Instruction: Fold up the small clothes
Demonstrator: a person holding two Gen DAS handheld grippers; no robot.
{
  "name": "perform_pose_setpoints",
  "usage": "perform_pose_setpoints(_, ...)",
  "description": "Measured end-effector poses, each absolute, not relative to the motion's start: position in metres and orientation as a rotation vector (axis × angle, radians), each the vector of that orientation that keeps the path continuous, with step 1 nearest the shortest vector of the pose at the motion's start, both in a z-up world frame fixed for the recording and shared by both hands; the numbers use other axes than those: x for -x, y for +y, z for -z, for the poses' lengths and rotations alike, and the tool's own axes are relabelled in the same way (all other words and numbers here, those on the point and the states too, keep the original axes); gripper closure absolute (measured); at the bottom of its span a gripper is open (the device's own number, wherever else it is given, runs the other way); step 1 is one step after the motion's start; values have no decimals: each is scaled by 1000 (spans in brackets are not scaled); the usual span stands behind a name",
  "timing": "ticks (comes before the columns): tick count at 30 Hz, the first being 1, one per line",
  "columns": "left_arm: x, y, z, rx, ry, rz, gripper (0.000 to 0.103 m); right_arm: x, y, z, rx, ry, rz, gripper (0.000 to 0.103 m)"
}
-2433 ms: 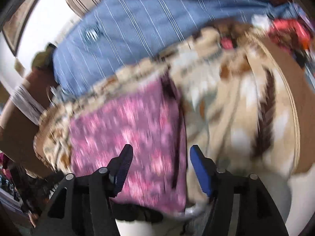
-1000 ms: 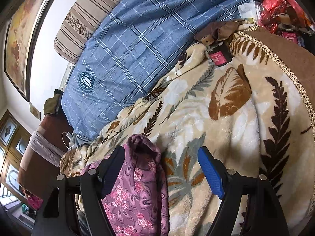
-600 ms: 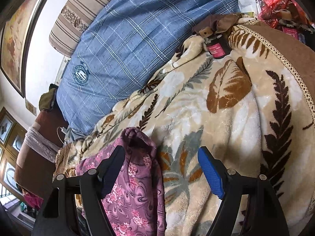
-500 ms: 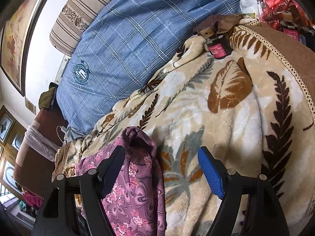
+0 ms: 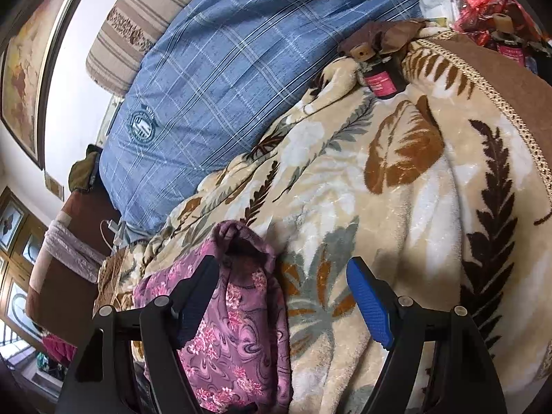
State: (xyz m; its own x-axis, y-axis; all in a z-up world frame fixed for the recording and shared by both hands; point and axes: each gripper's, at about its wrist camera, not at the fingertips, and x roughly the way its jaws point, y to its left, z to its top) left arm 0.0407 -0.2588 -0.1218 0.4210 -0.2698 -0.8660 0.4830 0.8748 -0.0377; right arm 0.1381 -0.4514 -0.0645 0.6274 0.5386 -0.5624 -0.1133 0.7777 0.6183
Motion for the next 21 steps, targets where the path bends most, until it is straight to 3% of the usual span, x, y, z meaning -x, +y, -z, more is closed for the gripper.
perform_pose_setpoints(2,-40,-257,123,-213,1042,482,83,-140,-446,66,-560,833,-416,24)
perform_pose_setpoints(6,-37,-272,127,-277,1024,447,71,-146,-436,76,-583,895,-491,24)
perform_pose_setpoints(8,-26,-277,125,-332,1001,420,77,-150,-431,81,-602,924,-528,24)
perform_pose_setpoints(10,-22,-274,120,-317,989,428,92,-154,-428,88,-633,953,-568,24)
perform_pose_setpoints(18,-20,-228,96,11,1016,523,95,-177,-403,120,-755,1071,-610,25)
perform_pose_setpoints(21,-16,-221,91,57,1009,542,95,-180,-388,127,-781,1097,-656,37)
